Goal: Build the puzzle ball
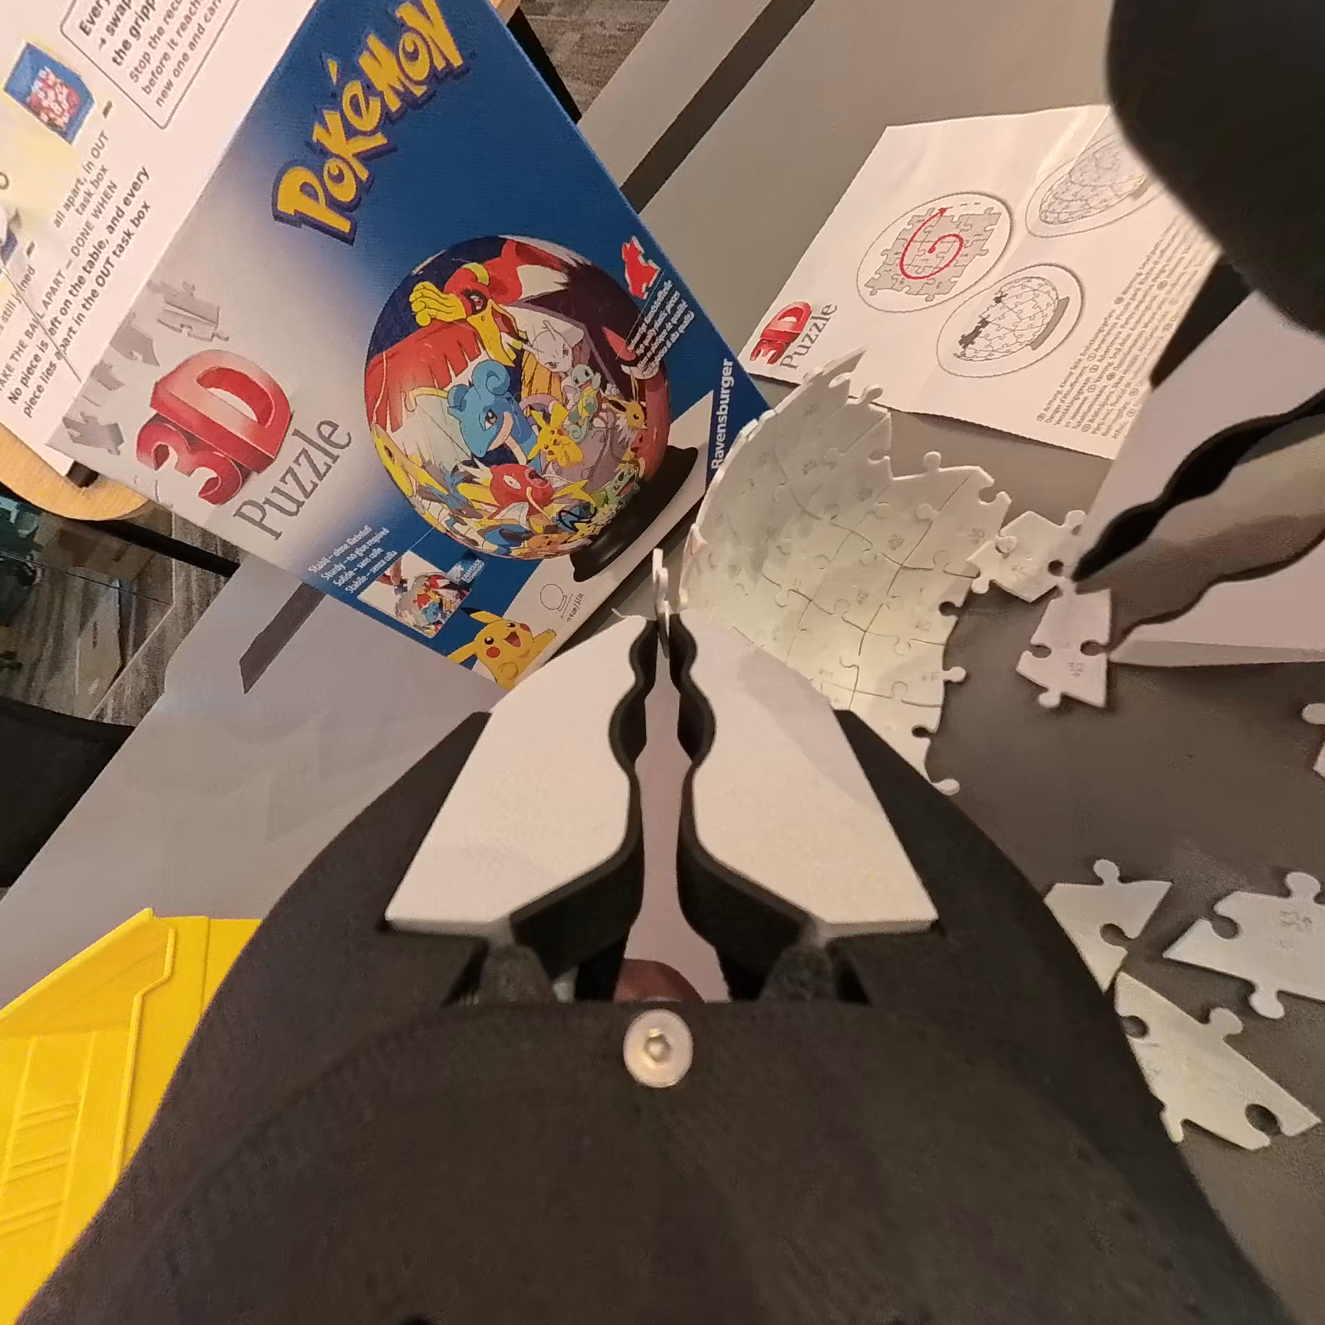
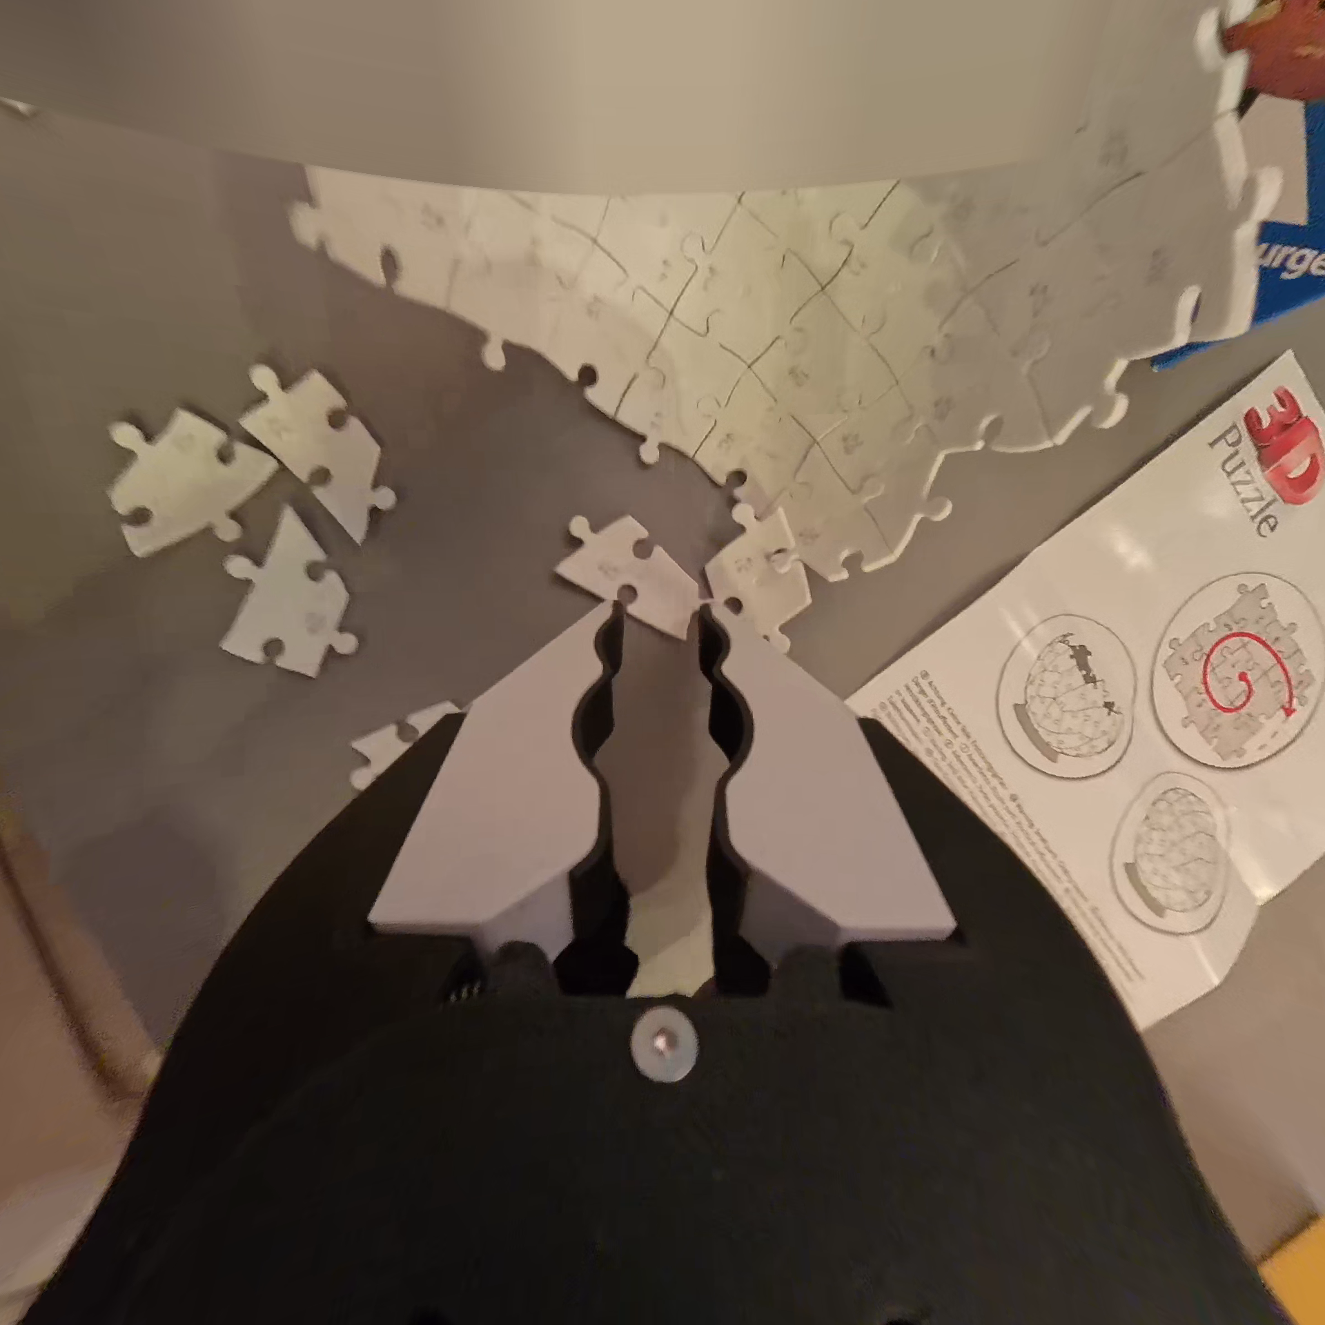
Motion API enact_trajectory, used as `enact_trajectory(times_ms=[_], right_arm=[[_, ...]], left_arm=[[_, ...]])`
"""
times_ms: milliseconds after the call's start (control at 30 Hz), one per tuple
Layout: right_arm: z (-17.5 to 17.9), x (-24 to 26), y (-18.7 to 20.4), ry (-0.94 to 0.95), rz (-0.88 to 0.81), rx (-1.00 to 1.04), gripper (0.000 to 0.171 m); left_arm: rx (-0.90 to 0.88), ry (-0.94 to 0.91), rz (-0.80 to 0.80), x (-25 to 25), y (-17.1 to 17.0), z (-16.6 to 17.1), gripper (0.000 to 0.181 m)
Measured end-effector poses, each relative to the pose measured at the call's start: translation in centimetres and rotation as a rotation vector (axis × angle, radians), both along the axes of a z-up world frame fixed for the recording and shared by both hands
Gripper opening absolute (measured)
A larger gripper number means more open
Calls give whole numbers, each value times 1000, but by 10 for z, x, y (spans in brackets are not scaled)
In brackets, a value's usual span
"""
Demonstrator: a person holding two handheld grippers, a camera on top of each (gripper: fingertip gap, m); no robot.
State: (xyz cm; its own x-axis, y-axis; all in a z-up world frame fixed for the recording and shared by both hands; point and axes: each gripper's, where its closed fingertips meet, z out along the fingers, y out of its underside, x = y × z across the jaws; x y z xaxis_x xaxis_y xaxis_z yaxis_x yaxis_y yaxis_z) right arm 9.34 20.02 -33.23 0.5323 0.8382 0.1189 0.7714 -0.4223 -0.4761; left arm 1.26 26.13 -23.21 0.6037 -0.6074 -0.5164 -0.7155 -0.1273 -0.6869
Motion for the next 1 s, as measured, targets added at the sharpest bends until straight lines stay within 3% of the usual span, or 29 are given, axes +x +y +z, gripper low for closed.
enact_trajectory(times_ms=[133,233,567,700,833,1000], right_arm=[[-2,-1,0,31,30,-37,25],[-3,-5,-10,15,22,-81,13],[-1,-8,-7,22,29,-49,30],[-3,-15,-8,63,37,-75,19],[-2,-14,-5,75,-30,-65,16],[2,-12,5,136,-236,-66,16]], left_arm=[[1,2,-1,0,0,0,2],[-1,3,2,-2,0,0,2],[2,4,-5,-1,1,1,2],[1,4,-2,-3,1,0,2],[1,1,-2,-3,2,1,2],[4,-1,-5,-1,1,2,2]])
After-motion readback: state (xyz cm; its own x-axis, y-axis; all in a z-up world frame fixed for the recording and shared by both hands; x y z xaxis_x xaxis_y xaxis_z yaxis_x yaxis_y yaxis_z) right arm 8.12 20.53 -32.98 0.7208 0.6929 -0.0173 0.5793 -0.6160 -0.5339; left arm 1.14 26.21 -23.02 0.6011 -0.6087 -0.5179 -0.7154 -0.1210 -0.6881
